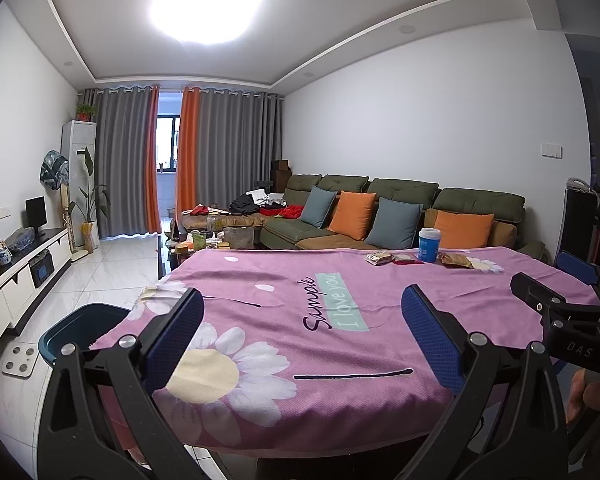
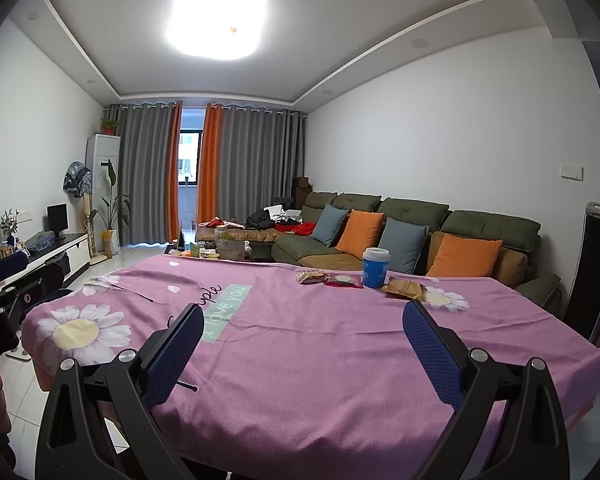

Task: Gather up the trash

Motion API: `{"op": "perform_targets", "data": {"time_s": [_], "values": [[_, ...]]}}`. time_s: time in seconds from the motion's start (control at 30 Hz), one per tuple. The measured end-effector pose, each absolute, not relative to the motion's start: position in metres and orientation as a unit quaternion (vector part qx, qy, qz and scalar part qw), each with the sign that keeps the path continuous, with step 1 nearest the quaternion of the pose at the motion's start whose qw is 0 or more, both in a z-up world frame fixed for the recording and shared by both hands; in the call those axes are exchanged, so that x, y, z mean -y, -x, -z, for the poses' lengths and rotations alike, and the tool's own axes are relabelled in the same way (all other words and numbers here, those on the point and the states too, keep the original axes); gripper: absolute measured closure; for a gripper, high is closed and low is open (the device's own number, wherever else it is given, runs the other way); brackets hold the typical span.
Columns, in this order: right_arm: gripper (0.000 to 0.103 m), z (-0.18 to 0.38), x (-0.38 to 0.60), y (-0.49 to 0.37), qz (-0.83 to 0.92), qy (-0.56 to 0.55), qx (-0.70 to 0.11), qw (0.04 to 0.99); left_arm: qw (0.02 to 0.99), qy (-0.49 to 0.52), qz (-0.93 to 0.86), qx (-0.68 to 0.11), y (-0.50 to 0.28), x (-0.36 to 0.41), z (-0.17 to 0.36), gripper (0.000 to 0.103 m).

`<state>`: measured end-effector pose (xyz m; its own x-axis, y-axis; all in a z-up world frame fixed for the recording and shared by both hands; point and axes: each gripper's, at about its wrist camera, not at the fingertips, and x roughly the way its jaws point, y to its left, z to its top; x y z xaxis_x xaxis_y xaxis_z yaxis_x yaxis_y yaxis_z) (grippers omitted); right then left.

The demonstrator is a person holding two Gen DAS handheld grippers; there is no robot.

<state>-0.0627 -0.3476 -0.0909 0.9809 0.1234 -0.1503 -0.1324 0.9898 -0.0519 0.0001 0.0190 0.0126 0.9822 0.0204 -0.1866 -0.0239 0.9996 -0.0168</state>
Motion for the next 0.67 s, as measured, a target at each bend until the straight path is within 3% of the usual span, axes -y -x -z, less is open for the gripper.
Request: {"op": "perform_targets", "data": {"time_s": [0.5, 0.67], "values": [[0.007, 0.09, 0.363, 0.046, -0.048, 0.02, -0.078, 0.996, 0.995, 0.012, -0.017, -0.097, -0.014, -0.024, -0.012, 0.006], [0.007, 0.075, 0.395, 0.005, -0.049, 0.004, -0.091, 0.995, 0.996, 0.008, -0.004, -0.087, -0.042, -0.033, -0.026, 0.006]]}}
